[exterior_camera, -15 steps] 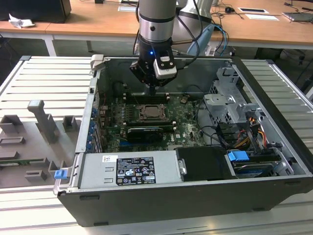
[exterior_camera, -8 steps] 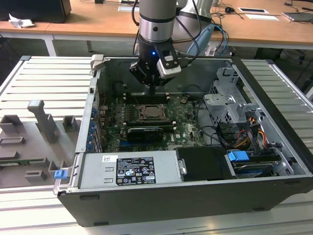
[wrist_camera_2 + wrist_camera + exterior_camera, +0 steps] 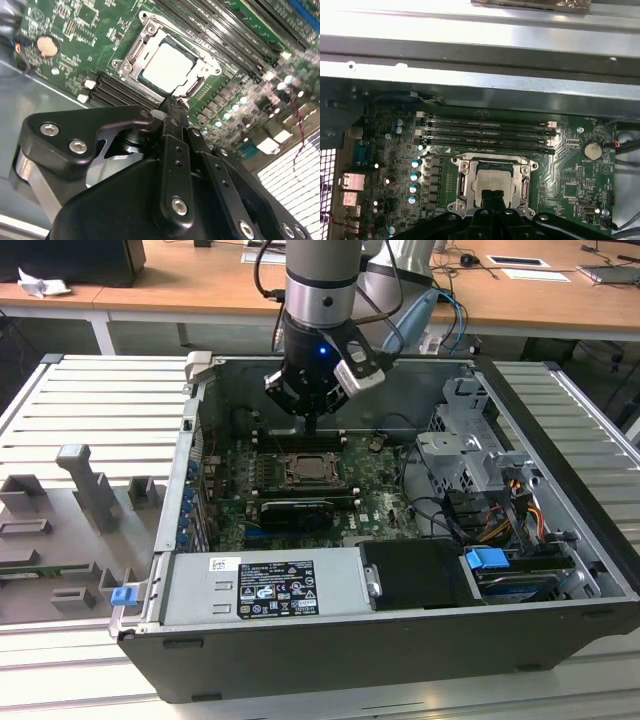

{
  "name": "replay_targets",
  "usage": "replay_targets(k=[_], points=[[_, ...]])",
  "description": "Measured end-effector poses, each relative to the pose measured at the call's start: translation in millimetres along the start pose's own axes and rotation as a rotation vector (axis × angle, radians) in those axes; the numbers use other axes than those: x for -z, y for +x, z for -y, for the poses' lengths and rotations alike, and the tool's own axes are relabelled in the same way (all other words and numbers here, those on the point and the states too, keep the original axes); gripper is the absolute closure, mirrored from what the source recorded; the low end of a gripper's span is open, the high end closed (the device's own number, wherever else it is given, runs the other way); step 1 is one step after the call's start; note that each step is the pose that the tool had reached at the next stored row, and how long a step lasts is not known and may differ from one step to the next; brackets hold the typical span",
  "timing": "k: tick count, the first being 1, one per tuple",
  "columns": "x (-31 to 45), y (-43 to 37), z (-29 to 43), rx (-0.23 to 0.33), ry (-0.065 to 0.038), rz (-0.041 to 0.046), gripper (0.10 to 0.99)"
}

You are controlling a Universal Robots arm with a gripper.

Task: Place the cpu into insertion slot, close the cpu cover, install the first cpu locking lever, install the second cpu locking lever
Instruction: 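Install the first cpu locking lever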

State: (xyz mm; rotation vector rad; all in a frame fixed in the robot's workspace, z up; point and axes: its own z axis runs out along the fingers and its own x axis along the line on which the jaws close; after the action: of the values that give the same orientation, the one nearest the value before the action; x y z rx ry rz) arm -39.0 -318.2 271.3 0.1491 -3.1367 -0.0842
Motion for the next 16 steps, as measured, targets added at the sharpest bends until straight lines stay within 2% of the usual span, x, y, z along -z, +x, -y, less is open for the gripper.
replay_targets(k=[3,10,16], points=[[-0.8,1.9,-0.1,0.042,0.000,-0.0025,0.980],[-1.7,11.5,-1.0,0.047,0.000,-0.0027,0.980],[-2.5,28.9,-2.6,0.048,0.000,-0.0004,0.980]])
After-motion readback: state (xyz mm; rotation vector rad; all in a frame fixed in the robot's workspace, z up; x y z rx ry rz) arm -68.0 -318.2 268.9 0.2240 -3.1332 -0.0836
